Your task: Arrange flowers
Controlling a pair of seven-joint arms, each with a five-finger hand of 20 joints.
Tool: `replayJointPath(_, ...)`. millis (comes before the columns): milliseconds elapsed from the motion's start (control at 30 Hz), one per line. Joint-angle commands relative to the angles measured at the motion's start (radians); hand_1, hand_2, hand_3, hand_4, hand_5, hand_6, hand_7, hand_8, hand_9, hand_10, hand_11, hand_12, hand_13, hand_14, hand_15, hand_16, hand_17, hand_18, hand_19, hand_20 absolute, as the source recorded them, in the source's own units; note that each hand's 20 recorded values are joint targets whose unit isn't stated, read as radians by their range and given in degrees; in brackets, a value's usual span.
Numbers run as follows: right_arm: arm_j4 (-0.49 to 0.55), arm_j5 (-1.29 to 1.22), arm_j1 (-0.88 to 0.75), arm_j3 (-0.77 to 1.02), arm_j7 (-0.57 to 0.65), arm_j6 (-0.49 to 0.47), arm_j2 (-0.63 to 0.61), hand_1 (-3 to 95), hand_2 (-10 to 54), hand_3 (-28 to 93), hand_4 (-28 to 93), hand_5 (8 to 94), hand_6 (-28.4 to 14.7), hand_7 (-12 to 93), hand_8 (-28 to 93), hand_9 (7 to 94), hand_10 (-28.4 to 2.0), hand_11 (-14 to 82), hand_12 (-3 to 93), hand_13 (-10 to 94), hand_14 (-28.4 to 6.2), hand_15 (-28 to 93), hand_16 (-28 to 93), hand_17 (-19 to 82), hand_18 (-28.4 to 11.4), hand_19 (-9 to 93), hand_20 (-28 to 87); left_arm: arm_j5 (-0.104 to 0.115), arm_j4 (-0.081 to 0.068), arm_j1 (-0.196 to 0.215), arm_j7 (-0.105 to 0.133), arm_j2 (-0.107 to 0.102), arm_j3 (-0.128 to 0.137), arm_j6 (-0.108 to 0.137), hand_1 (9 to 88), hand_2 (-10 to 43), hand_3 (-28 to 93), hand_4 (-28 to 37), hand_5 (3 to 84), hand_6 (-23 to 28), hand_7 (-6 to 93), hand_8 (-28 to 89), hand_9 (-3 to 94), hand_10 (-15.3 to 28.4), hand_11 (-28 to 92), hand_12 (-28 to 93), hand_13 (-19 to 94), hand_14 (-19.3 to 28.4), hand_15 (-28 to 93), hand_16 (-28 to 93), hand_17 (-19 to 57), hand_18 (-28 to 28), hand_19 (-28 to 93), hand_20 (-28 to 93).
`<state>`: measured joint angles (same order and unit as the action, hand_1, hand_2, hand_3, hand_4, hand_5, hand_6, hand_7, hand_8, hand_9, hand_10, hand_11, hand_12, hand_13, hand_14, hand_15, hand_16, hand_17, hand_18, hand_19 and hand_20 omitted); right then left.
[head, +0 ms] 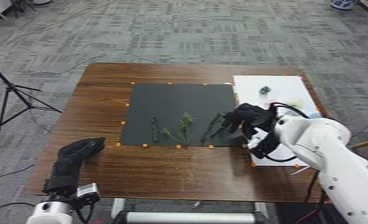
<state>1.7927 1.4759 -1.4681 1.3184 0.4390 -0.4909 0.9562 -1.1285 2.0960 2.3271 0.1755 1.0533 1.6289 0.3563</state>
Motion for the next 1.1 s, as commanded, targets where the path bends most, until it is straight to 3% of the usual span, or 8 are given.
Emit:
replayJointPath(33, -0.040, 0.022, 0.025, -0.034, -0.011, -0.019, 0.030, 28.9, 13.8, 49, -9, 65.5, -5.5, 11, -4, 70.6, -16.8, 9.1, 14.0, 93, -5.4, 53, 34, 66, -14.6, 93, 54, 0.004, -0.011, 0.000, -0.003, 0.009, -0.009, -0.016, 36.1, 0.1, 67, -16.9, 55.1, 0.4, 22.3, -9, 52.8, 13.7, 26, 14, 41, 17.0, 24, 1, 2.7, 14.3, 19, 19)
replayJointPath(267, -0.073, 0.042, 0.098, -0.078, -0.039, -0.006, 0.051, 28.9, 13.8, 49, -9, 63.6, -5.7, 11, -4, 67.5, -16.3, 8.7, 13.2, 92, -5.5, 53, 34, 65, -14.6, 93, 53, 0.005, -0.010, 0.004, -0.001, 0.013, -0.012, -0.015, 36.1, 0.1, 67, -16.8, 55.0, 0.4, 22.4, -9, 52.8, 13.7, 26, 14, 41, 17.0, 24, 0, 2.7, 14.4, 19, 19)
replayJointPath(500, -0.076, 0.069, 0.143, -0.097, -0.056, 0.015, 0.064, 28.7, 13.8, 50, -9, 62.8, -5.5, 11, -4, 66.8, -16.1, 8.7, 12.9, 92, -5.5, 53, 34, 64, -15.0, 93, 53, 0.001, -0.019, -0.022, -0.007, 0.015, -0.031, -0.023, 36.1, 0.2, 67, -16.9, 55.0, 0.4, 22.4, -9, 52.8, 13.6, 26, 14, 41, 17.0, 24, 0, 2.7, 14.3, 19, 19)
replayJointPath(667, -0.044, 0.070, 0.118, -0.076, -0.048, 0.007, 0.019, 28.7, 13.8, 50, -9, 62.7, -5.5, 11, -4, 66.8, -16.1, 8.8, 12.8, 92, -5.6, 53, 34, 64, -15.1, 93, 53, 0.004, -0.010, 0.002, -0.003, 0.017, -0.023, -0.015, 36.0, 0.1, 67, -16.9, 54.9, 0.4, 22.4, -9, 52.7, 13.7, 26, 14, 41, 16.9, 24, 0, 2.7, 14.3, 19, 19)
replayJointPath(733, -0.006, 0.089, 0.092, -0.067, -0.051, 0.063, -0.019, 28.7, 13.8, 50, -9, 62.8, -5.5, 11, -4, 67.0, -16.1, 9.0, 13.0, 92, -5.6, 53, 34, 64, -15.2, 93, 53, 0.006, -0.010, 0.004, -0.001, 0.016, -0.019, -0.014, 36.0, 0.1, 67, -16.9, 54.9, 0.4, 22.4, -9, 52.7, 13.7, 26, 14, 41, 17.0, 24, 1, 2.7, 14.3, 19, 19)
replayJointPath(833, 0.046, 0.225, 0.055, -0.077, -0.095, 0.242, -0.076, 29.8, 12.5, 50, -9, 64.1, -5.4, 12, -4, 69.4, -16.6, 9.8, 13.6, 92, -5.5, 53, 34, 64, -15.3, 93, 53, 0.008, -0.008, 0.011, 0.000, 0.016, -0.013, -0.011, 36.1, 0.1, 67, -16.9, 55.0, 0.4, 22.4, -9, 52.8, 13.6, 26, 14, 41, 16.9, 24, 1, 2.7, 14.3, 19, 19)
replayJointPath(967, 0.007, 0.528, 0.072, -0.163, -0.164, 0.527, -0.153, 33.6, 1.7, 56, -9, 65.5, -5.0, 14, -4, 72.6, -16.2, 11.0, 17.0, 90, -5.5, 53, 35, 61, -15.5, 93, 52, 0.003, -0.010, 0.005, -0.002, 0.015, -0.019, -0.015, 36.0, 0.1, 67, -16.8, 54.9, 0.3, 22.4, -9, 52.8, 13.6, 26, 14, 41, 16.9, 24, 1, 2.7, 14.3, 19, 19)
replayJointPath(1100, -0.040, 0.625, 0.082, -0.170, -0.172, 0.575, -0.184, 34.8, -8.1, 63, -11, 64.6, -4.3, 18, -3, 72.9, -14.6, 14.0, 19.4, 89, -4.4, 54, 35, 60, -15.2, 93, 54, -0.002, -0.010, 0.002, -0.006, 0.014, -0.027, -0.017, 36.1, 0.0, 67, -16.8, 55.0, 0.4, 22.4, -9, 52.8, 13.7, 26, 14, 41, 17.0, 24, 1, 2.7, 14.3, 19, 19)
